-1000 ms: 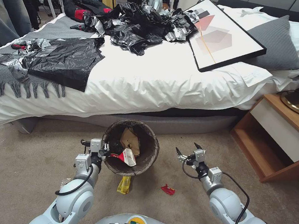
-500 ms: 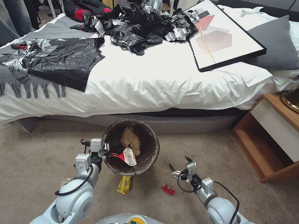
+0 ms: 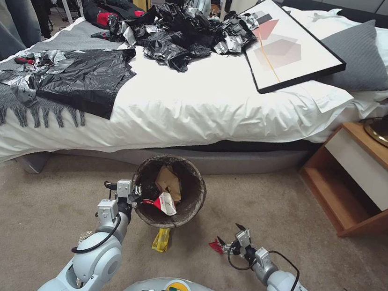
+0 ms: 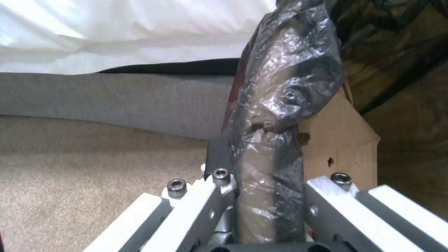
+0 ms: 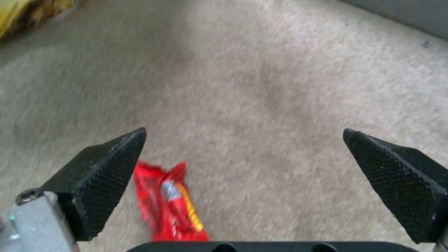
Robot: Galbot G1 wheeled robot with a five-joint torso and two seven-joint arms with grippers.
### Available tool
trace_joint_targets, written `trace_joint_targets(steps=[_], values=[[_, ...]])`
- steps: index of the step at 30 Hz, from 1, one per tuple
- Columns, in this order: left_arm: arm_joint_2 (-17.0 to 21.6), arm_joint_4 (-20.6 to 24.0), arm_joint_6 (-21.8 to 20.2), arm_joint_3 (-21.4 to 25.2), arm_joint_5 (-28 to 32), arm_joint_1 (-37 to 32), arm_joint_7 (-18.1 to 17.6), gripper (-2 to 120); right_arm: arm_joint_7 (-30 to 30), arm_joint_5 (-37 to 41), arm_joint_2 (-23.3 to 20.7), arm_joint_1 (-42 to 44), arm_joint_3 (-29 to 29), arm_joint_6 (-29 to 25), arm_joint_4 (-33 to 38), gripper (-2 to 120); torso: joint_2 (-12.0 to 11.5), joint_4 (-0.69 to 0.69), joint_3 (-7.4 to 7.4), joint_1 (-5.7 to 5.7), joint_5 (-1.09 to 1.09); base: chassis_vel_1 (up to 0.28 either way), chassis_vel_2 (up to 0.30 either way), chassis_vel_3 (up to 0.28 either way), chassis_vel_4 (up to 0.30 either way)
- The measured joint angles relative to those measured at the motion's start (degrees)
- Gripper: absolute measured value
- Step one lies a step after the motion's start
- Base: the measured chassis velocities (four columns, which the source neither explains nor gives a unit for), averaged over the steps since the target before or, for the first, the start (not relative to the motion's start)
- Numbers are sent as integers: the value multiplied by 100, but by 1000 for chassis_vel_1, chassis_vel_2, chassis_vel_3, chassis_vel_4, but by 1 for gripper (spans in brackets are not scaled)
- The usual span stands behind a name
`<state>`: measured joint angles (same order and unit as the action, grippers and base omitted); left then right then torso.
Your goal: Pick up the trash bin, then pick up the garbage from the floor and place it into the trash bin.
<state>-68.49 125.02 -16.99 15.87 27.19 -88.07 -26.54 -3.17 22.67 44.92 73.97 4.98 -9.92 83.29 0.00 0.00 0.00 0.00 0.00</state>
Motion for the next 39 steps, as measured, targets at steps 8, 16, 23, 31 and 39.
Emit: trace_joint_targets(steps=[8,16,23,31,39], values=[[-38,-63,1,-14,-2,53,0,3,-88,-169,90,-26,134,-33,-137,100,0,0,0,0,0,0,0,0,0],[-48,-89,7,-3,-3,66,0,3,-141,-434,211,-94,259,-102,-282,100,0,0,0,0,0,0,0,0,0],[-51,-93,10,2,-3,75,1,3,-172,-500,328,-145,329,-144,-436,100,0,0,0,0,0,0,0,0,0],[-36,-87,11,8,-2,77,2,3,-368,-426,466,-234,364,-333,-705,100,0,0,0,0,0,0,0,0,0],[-23,-105,13,-2,5,106,2,3,-504,-286,538,-267,323,-482,-917,100,0,0,0,0,0,0,0,0,0]])
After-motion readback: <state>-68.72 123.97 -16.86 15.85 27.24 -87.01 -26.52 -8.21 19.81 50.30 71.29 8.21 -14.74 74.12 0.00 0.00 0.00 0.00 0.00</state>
